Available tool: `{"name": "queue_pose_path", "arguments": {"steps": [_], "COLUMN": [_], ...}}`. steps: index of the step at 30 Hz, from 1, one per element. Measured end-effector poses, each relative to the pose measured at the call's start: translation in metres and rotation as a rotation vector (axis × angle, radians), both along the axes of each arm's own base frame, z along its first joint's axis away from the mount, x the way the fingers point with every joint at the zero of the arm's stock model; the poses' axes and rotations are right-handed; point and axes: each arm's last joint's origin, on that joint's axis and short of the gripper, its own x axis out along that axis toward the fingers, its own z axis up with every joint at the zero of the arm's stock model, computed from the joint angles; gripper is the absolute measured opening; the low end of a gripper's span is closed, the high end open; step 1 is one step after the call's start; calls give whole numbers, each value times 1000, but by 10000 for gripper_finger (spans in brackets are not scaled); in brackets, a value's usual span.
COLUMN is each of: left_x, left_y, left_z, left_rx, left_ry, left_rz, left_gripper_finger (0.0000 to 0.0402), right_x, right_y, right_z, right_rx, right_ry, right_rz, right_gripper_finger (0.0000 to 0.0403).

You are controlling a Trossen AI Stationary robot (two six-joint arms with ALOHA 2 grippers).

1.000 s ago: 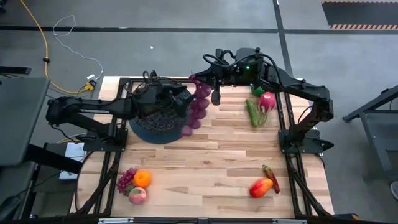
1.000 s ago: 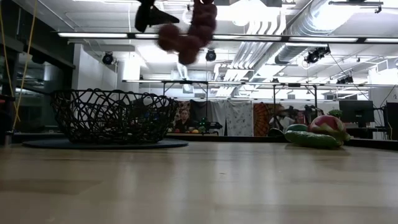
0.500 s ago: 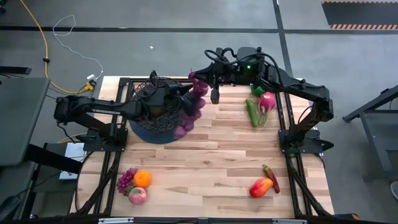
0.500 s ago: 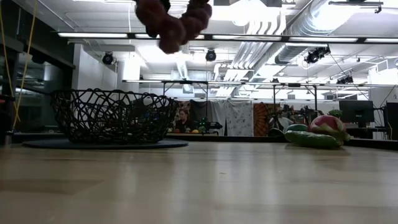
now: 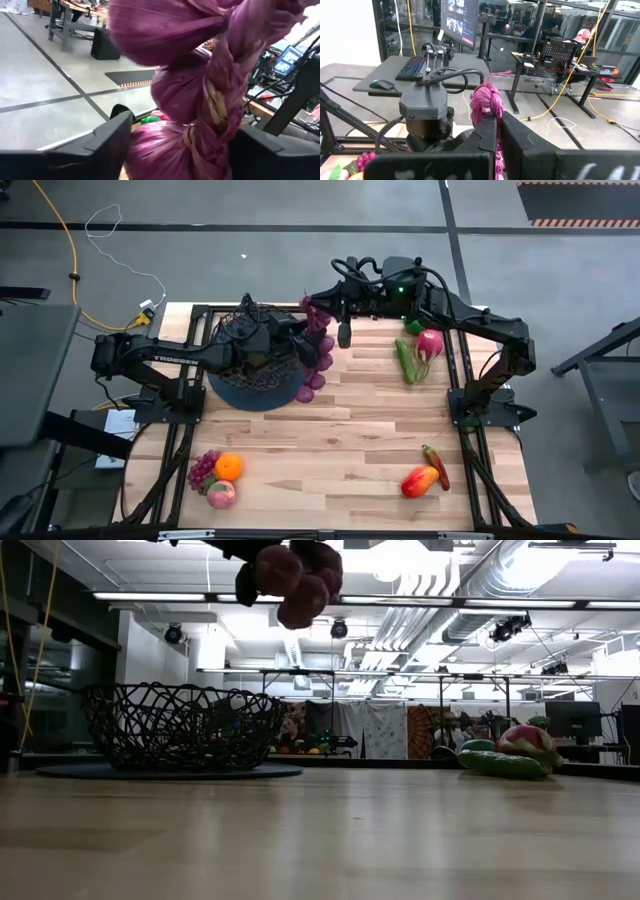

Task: Build produce basket
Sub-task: Put the violet onions into the black wire basket

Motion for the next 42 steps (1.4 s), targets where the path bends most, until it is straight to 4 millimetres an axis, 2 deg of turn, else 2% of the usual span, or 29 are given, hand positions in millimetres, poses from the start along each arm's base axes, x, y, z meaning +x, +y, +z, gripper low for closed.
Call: {"name": "queue_pose_path", "arguments": {"steps": [8, 11, 13, 20, 24, 31, 35, 38, 42], "left_x": [-3, -3, -4, -10, -28, -85, -111, -118, -107], "left_y": [0, 0, 0, 5, 11, 25, 41, 58, 81], "left_z": [4, 4, 4, 7, 17, 59, 81, 95, 91], "left_rx": [42, 58, 64, 96, 143, 349, 435, 435, 431], "left_ry": [27, 39, 54, 101, 172, 299, 489, 662, 1002], "left_rz": [1, 0, 1, 22, 90, 254, 302, 272, 202], "left_gripper_finger": [115, 76, 61, 56, 56, 55, 55, 55, 59], "right_x": [0, -2, -4, -23, -49, -100, -124, -134, -138], "right_y": [0, -1, -1, -2, 0, 7, 10, 11, 12], "right_z": [-1, 1, 2, 14, 29, 45, 49, 50, 50], "right_rx": [0, 33, 45, -1, -43, -52, -39, -11, 2], "right_ry": [3, -3, -5, -19, -34, -6, 17, 19, 23], "right_rz": [-1, -28, -57, -212, -292, -404, -443, -453, -455], "right_gripper_finger": [3, 22, 48, 188, 243, 256, 256, 256, 256]}}
